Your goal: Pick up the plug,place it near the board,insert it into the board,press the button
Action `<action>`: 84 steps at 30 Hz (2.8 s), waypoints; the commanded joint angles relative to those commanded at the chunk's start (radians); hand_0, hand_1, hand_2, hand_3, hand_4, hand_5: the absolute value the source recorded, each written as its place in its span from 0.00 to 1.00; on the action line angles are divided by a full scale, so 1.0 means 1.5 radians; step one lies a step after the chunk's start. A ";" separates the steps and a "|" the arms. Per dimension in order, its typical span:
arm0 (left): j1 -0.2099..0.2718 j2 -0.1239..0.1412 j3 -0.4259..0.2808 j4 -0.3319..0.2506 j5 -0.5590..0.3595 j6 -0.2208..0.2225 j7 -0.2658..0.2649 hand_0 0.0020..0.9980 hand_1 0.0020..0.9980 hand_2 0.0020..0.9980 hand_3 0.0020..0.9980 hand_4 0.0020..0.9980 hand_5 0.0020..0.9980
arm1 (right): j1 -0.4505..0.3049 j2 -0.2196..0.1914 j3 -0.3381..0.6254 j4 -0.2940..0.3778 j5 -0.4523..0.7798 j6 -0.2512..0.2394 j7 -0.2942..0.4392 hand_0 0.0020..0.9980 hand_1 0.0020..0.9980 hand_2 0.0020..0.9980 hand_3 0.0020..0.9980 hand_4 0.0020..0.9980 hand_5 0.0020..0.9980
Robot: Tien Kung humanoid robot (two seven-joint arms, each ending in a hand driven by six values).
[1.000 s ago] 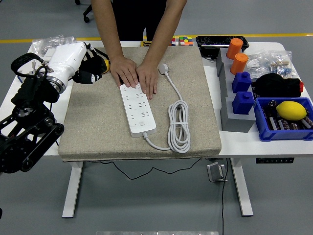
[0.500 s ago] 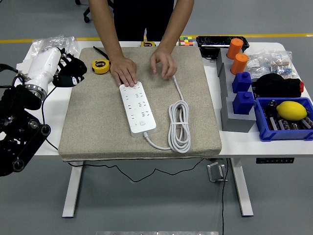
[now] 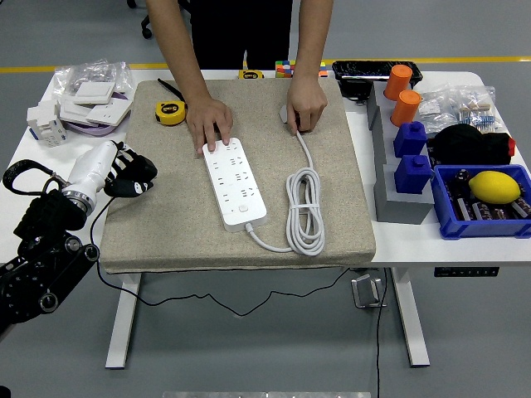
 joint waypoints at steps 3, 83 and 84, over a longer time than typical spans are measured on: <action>0.003 0.002 -0.002 -0.002 -0.021 -0.009 -0.007 0.41 0.46 0.51 0.52 0.83 0.04 | -0.002 0.000 0.000 0.000 -0.002 0.000 -0.001 1.00 0.92 0.86 0.90 1.00 1.00; 0.277 -0.151 -0.303 -0.360 -0.585 -0.056 -0.284 0.79 0.81 0.79 0.81 1.00 1.00 | -0.020 0.038 -0.048 0.000 0.071 0.010 0.053 0.96 0.91 0.85 0.88 1.00 1.00; 0.277 -0.151 -0.303 -0.361 -0.584 -0.057 -0.283 0.79 0.81 0.79 0.81 1.00 1.00 | -0.020 0.038 -0.047 0.000 0.070 0.010 0.053 0.96 0.91 0.85 0.88 1.00 1.00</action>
